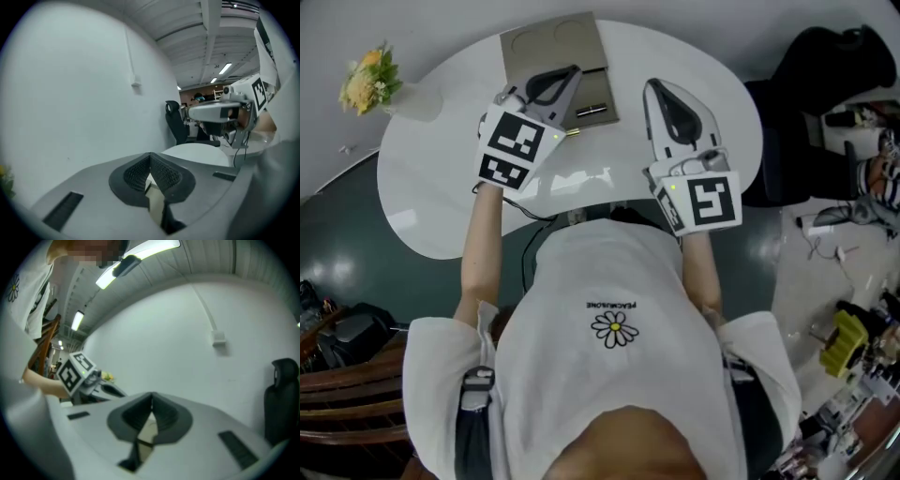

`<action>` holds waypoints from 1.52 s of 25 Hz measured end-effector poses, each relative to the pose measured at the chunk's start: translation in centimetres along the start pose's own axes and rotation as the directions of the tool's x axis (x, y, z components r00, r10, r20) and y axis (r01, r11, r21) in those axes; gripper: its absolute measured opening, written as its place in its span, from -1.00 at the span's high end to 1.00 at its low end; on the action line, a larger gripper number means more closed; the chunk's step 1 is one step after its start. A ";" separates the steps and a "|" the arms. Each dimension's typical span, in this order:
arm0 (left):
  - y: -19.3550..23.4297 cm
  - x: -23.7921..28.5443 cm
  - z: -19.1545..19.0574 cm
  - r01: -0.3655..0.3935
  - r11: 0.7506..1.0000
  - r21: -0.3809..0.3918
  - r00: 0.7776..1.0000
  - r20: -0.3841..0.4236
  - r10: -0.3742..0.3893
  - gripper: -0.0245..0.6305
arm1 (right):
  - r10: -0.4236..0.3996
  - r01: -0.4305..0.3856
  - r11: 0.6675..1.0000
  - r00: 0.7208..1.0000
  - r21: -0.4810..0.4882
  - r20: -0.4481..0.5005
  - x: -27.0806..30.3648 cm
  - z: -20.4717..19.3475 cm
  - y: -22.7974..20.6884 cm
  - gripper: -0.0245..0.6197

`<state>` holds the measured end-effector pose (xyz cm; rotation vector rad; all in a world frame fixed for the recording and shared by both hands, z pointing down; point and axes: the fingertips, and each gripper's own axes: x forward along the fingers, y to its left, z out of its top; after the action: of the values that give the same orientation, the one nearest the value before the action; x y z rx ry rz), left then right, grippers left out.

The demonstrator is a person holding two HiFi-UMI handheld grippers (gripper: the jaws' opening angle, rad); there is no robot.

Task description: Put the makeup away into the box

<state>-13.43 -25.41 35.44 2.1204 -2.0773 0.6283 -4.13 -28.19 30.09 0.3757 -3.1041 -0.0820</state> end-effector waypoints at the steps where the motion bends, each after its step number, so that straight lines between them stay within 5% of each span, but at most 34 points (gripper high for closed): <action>1: 0.5 -1.1 1.4 -0.045 0.999 -0.011 0.998 0.042 0.045 0.87 | 0.008 -0.008 1.000 1.000 -0.003 0.009 0.4 0.5 0.3 0.83; 3: 1.9 -3.7 3.9 -0.152 0.988 -0.038 0.979 0.128 0.156 0.87 | 0.025 -0.025 1.000 0.999 -0.008 0.026 0.9 1.5 1.1 0.83; 6: 4.0 -7.9 6.5 -0.314 0.944 -0.096 0.915 0.236 0.329 0.87 | 0.061 -0.059 0.998 0.997 -0.027 0.051 1.8 2.6 2.7 0.83; 10: 6.7 -13.8 7.0 -0.504 0.809 -0.303 0.754 0.303 0.583 0.87 | 0.112 -0.109 0.993 0.990 -0.043 0.084 3.2 3.6 4.6 0.83; 13: 6.7 -17.0 6.5 -0.563 0.730 -0.387 0.633 0.366 0.682 0.87 | 0.126 -0.124 0.992 0.988 -0.030 0.091 3.6 3.5 5.8 0.83; 15: 6.3 -18.3 6.3 -0.601 0.699 -0.388 0.579 0.391 0.715 0.87 | 0.132 -0.130 0.991 0.988 -0.029 0.081 3.8 3.1 6.3 0.83; 17: 6.2 -19.2 6.1 -0.630 0.676 -0.381 0.549 0.397 0.735 0.87 | 0.131 -0.128 0.991 0.989 -0.043 0.074 3.9 2.9 6.6 0.83; 38: 6.5 -18.4 5.0 -0.631 0.669 -0.394 0.557 0.371 0.744 0.87 | 0.123 -0.122 0.992 0.991 -0.029 0.045 3.9 1.5 6.1 0.83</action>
<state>-18.31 -10.39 22.91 1.3470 -3.1331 -0.1845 -9.44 -23.14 28.97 0.1843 -3.1599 -0.1313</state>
